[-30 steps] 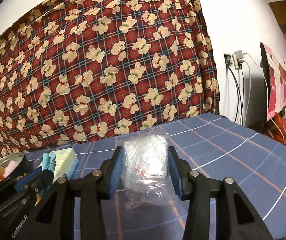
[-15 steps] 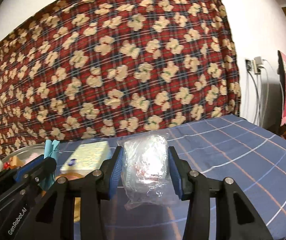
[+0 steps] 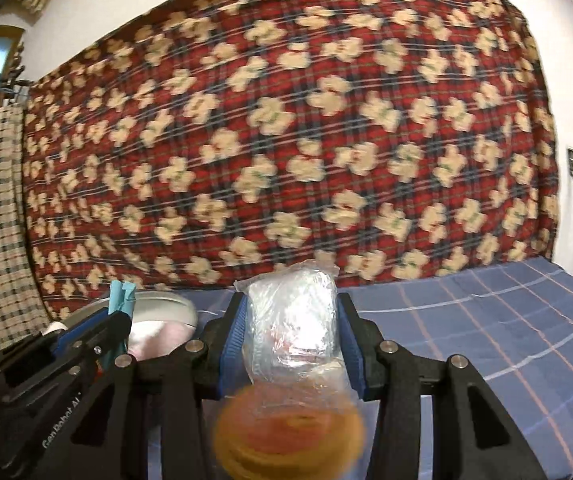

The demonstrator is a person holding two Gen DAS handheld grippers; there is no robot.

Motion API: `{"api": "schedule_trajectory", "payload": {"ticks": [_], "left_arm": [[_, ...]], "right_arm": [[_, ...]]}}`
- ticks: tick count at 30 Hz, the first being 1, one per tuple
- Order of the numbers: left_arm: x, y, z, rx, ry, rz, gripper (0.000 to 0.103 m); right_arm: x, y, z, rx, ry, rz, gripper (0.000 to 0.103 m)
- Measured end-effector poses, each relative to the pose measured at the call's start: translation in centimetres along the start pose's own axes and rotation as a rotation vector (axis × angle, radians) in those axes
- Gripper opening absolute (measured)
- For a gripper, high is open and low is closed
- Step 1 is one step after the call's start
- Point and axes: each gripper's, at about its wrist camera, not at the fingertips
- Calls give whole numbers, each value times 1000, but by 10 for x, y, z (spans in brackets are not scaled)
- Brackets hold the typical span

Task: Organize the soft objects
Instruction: 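Lift and carry the teal cloth and plastic bag over the silver tin with both tools, then release the teal cloth into the tin with the left tool while the right tool releases the bag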

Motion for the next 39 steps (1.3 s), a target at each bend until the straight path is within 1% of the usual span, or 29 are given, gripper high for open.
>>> {"api": "schedule_trajectory", "payload": {"ticks": [4,9,18,23,26,33,39], "left_arm": [[2,-8,28,66,-23,0,8],[3,-13,58,135,-38,3,8],[3,-9,97,204,-55,27,8],[4,-4,115,231,-77,43,8],[1,-1,123,235,-93,52,8],[-1,5,131,241,-111,76,8],[-1,13,140,278,-120,116,8]], "right_arm": [[1,7,34,57,-3,8,47],[-1,14,64,96,-11,20,47],[-2,29,109,135,-25,41,47],[-3,39,125,142,-28,53,47],[-3,43,133,146,-30,57,47],[-2,54,148,158,-38,74,47],[2,69,158,150,-41,105,47]]}}
Point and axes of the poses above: each gripper's, at about its wrist camera, not at the fingertips, and y roughly the way its jaws point, z to its left, x to its top, and after that the axes turned 14 degrees about -x, right-handed
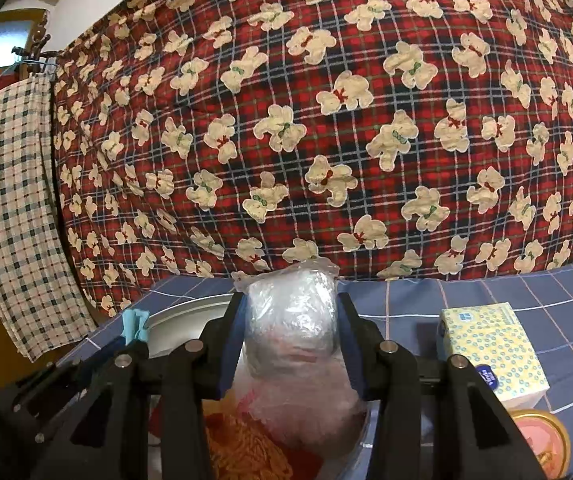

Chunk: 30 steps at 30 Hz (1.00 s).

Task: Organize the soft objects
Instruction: 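Release the teal cloth into the tin with the left tool while the right tool releases the bag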

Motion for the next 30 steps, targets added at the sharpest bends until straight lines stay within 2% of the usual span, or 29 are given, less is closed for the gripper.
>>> {"api": "schedule_trajectory", "payload": {"ticks": [8,14,15,16,17,19,20,22,26,30], "left_arm": [[-6,17,5,42,-16,80,8],[-10,25,6,74,-7,112,10],[-10,24,6,78,-6,109,16],[-11,24,6,75,-8,111,36],[-11,24,6,75,-14,112,48],[-9,15,7,76,-33,68,93],[-8,10,7,73,-40,36,102],[-8,1,6,75,-38,-13,103],[-9,0,5,114,-3,-5,103],[-12,-5,4,97,-8,-18,103]], "right_arm": [[-6,29,5,3,-5,119,47],[-12,41,8,73,-13,193,53],[-13,40,8,81,-8,190,62],[-13,38,6,86,0,179,77],[-12,35,5,89,12,161,80],[-11,25,1,99,41,96,89],[-10,21,-1,107,49,77,91],[-9,14,-3,118,59,43,92],[-12,3,-10,72,71,-2,92],[-14,-3,-15,43,72,-27,92]]}}
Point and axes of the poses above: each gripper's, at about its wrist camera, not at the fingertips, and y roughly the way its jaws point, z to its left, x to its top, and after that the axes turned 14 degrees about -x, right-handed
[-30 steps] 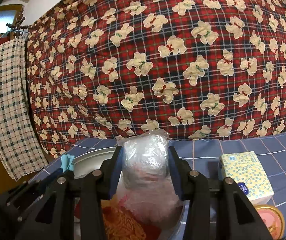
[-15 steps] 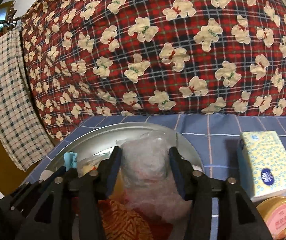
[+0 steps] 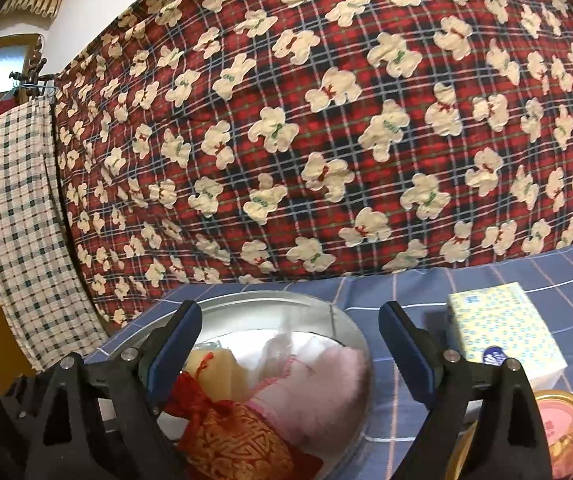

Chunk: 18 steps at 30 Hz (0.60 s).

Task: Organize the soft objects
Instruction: 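Release the teal cloth into the tin with the left tool while the right tool releases the bag, then withdraw both open tools from above the tin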

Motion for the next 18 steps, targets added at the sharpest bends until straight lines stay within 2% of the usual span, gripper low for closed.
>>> {"api": "schedule_trajectory", "payload": {"ticks": [10,18], "left_arm": [[-7,-16,-11,-6,57,-57,103],[-10,-29,-11,11,57,-108,103]], "right_arm": [[-4,-24,-3,-57,-30,-108,92],[-6,-33,-8,-62,-23,-121,92]]}}
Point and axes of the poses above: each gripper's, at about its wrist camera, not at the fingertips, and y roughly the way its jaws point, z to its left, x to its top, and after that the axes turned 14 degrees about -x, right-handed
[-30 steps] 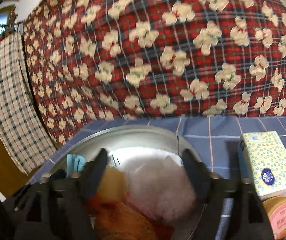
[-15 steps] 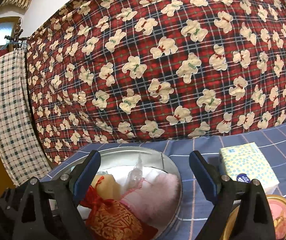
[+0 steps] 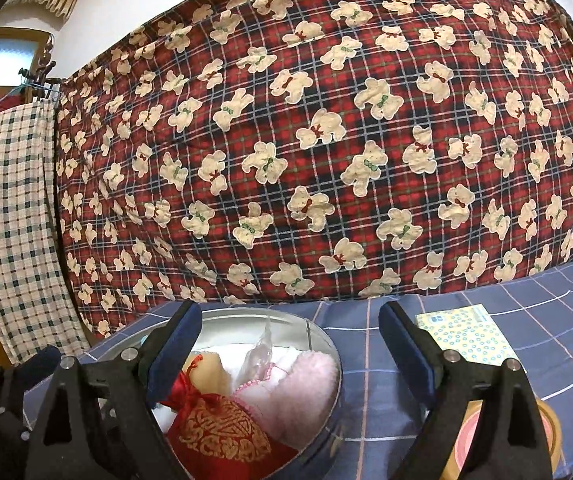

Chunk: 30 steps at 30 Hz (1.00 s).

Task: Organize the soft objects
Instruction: 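Withdraw both open tools from above the tin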

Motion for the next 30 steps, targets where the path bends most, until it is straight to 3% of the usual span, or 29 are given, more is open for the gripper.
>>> {"api": "schedule_trajectory", "payload": {"ticks": [20,30], "left_arm": [[-1,-6,0,14,-5,-17,103],[-3,-6,6,-26,-59,-23,103]], "right_arm": [[-1,-15,-5,-20,-3,-35,92],[-1,-16,-5,-20,0,-37,92]]}}
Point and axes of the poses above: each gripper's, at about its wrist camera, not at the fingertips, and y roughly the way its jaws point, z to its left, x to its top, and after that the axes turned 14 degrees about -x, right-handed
